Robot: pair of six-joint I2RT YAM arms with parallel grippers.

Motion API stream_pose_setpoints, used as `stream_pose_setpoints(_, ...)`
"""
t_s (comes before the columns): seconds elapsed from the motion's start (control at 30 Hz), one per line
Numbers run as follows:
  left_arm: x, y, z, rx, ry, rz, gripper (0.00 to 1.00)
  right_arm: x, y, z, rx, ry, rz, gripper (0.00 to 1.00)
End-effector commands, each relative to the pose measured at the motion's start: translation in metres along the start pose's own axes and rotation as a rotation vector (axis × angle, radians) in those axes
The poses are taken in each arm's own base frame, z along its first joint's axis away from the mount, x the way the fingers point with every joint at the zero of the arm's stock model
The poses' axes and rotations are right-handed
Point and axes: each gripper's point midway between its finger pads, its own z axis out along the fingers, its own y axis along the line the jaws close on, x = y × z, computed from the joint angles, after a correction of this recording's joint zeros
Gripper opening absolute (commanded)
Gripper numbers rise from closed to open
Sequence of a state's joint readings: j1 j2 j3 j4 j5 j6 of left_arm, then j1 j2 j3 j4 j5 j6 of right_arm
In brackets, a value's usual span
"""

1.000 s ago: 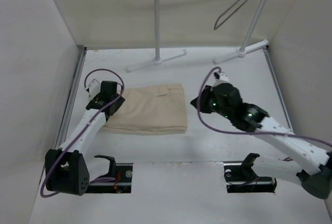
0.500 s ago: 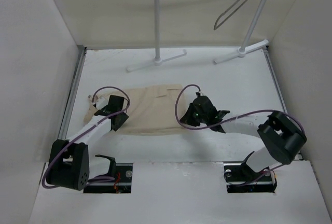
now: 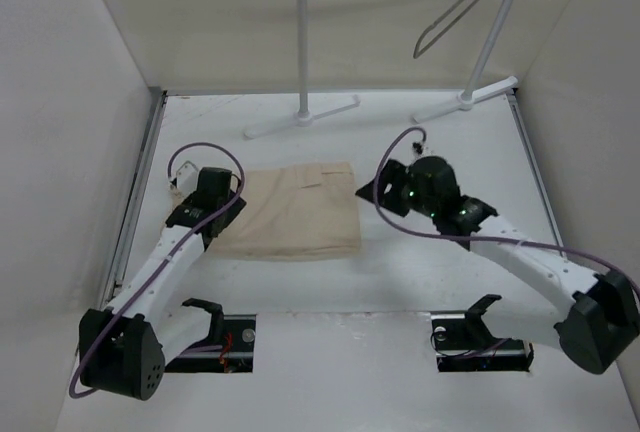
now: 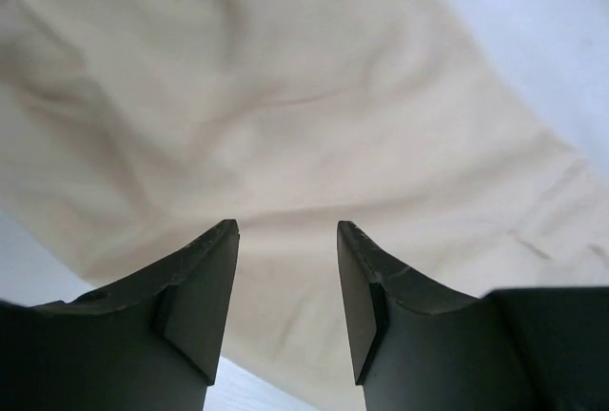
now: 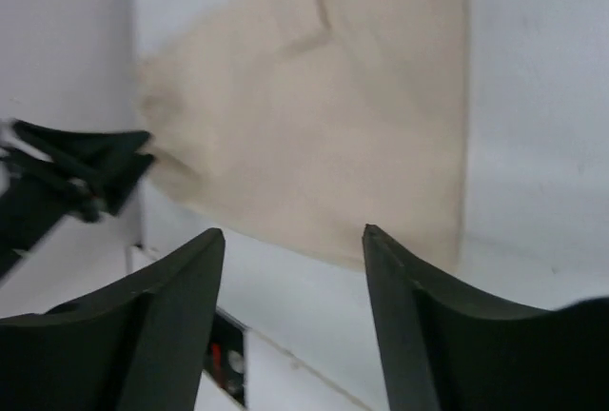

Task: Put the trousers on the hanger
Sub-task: Fold the trousers at the center of the board, then pick up the hanger from the clothesline.

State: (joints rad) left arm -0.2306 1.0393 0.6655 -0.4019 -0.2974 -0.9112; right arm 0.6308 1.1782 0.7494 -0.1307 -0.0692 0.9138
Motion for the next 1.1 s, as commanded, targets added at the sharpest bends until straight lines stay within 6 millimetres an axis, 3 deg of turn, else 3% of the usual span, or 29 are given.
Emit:
stream_pose_setpoints(0.0, -0.022, -0.027, -0.023, 0.072, -0.051, 0.028, 0.44, -0.079, 0.052, -0.049, -0.111, -0.163, -0.091, 0.68)
stream_pose_setpoints(0.07, -0.021, -0.039, -0.027, 0.097, -0.046, 0.054, 0.44, -0.131, 0.071, -0.073, -0.144, -0.272, -0.114, 0.69)
stream_pose_setpoints(0.13, -0.016, -0.051, -0.03, 0.119, -0.032, 0.087, 0.44, -0.189, 0.085, -0.095, -0.159, -0.397, -0.127, 0.61)
stream_pose_setpoints(0.17, -0.013, -0.055, -0.03, 0.126, -0.026, 0.099, 0.44, -0.215, 0.091, -0.104, -0.165, -0.444, -0.136, 0.51)
stream_pose_setpoints(0.23, -0.007, -0.062, -0.029, 0.141, -0.014, 0.119, 0.44, -0.266, 0.096, -0.117, -0.167, -0.528, -0.134, 0.21)
stream_pose_setpoints(0.27, -0.003, -0.065, -0.029, 0.145, -0.007, 0.131, 0.44, -0.288, 0.097, -0.12, -0.163, -0.555, -0.126, 0.14)
stream_pose_setpoints(0.37, 0.007, -0.073, -0.029, 0.164, 0.008, 0.156, 0.44, -0.339, 0.095, -0.118, -0.151, -0.604, -0.105, 0.18)
stream_pose_setpoints(0.43, 0.013, -0.077, -0.029, 0.174, 0.018, 0.169, 0.44, -0.364, 0.094, -0.112, -0.151, -0.623, -0.087, 0.36)
stream_pose_setpoints(0.5, 0.019, -0.08, -0.029, 0.183, 0.027, 0.181, 0.44, -0.384, 0.093, -0.102, -0.155, -0.631, -0.07, 0.54)
stream_pose_setpoints(0.6, 0.025, -0.081, -0.026, 0.183, 0.041, 0.192, 0.44, -0.402, 0.087, -0.079, -0.164, -0.607, -0.039, 0.62)
stream_pose_setpoints(0.73, 0.028, -0.082, -0.022, 0.18, 0.053, 0.2, 0.44, -0.413, 0.088, -0.06, -0.196, -0.574, -0.015, 0.65)
stream_pose_setpoints(0.87, 0.031, -0.082, -0.018, 0.174, 0.064, 0.205, 0.44, -0.416, 0.102, -0.055, -0.273, -0.561, -0.039, 0.63)
stream_pose_setpoints(1.07, 0.041, -0.08, -0.013, 0.167, 0.084, 0.218, 0.44, -0.418, 0.103, -0.044, -0.315, -0.546, 0.003, 0.62)
